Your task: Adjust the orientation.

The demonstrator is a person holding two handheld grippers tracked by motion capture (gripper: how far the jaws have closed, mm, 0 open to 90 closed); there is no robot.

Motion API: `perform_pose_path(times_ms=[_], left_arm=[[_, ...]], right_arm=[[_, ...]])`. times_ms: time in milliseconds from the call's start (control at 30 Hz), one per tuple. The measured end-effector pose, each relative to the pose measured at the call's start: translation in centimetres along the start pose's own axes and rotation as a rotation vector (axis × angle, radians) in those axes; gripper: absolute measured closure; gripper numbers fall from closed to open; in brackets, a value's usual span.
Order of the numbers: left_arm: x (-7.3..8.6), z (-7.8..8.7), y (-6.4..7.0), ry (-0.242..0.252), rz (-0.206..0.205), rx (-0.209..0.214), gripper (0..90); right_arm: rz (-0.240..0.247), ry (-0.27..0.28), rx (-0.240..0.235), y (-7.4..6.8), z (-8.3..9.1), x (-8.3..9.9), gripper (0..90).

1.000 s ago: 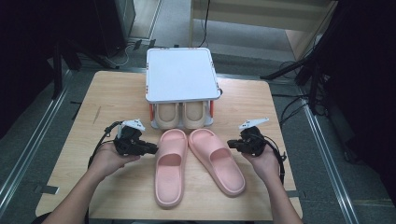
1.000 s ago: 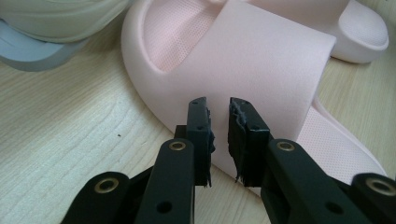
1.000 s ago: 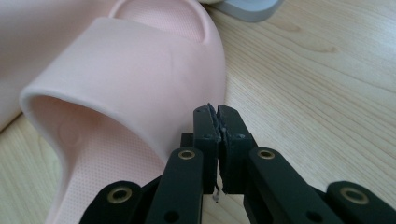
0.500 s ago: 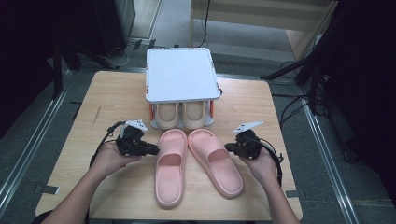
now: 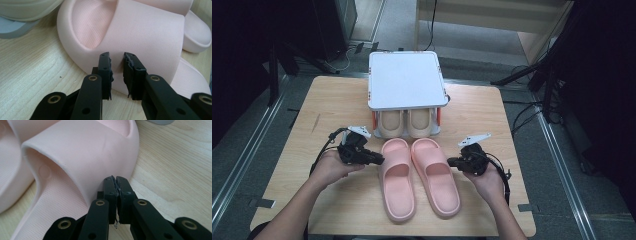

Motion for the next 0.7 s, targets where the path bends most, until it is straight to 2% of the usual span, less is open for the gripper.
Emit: perform_pose_path(times_ms=[200, 300, 433, 500, 533, 567, 700], left_arm=[[0.0, 0.0, 0.1, -0.009, -0.003, 0.013, 75.5], [0.1, 0.0, 0.3, -0.017, -0.006, 0.019, 75.6], [0.1, 0.1, 0.2, -0.023, -0.004, 0.017, 74.7], [-0.2, 0.3, 0.1, -0.004, -0.003, 0.006, 74.6], [-0.6, 0.7, -0.3, 0.029, -0.004, -0.015, 74.3], [-0.6, 0.7, -0.3, 0.029, -0.004, -0.015, 74.4], [-1.5, 0.6, -1.0, 0.083, -0.002, -0.055, 74.5]], right_arm=[[-0.022, 0.000, -0.025, -0.5, -0.1, 0.2, 88.0], [-0.022, 0.001, -0.055, -1.0, -0.2, 0.2, 88.0], [-0.027, -0.001, -0.059, -0.8, -0.2, 0.3, 86.0], [-0.021, -0.011, -0.056, -0.6, -0.2, 0.4, 85.4], [-0.018, -0.013, -0.045, -0.4, -0.2, 0.3, 84.9], [-0.018, -0.013, -0.045, -0.4, -0.2, 0.3, 84.9], [-0.032, 0.024, -0.020, -0.3, 0.3, -0.2, 85.0]])
Point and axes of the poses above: each handheld gripper's, and its own axes: z roughly backward along the jaws, x roughly out of its underside, y roughly to its right, the point moved 7 cm from there along -z, roughly forward along the jaws, and after that the axes turned 10 degrees about y, right-handed, at the moved point
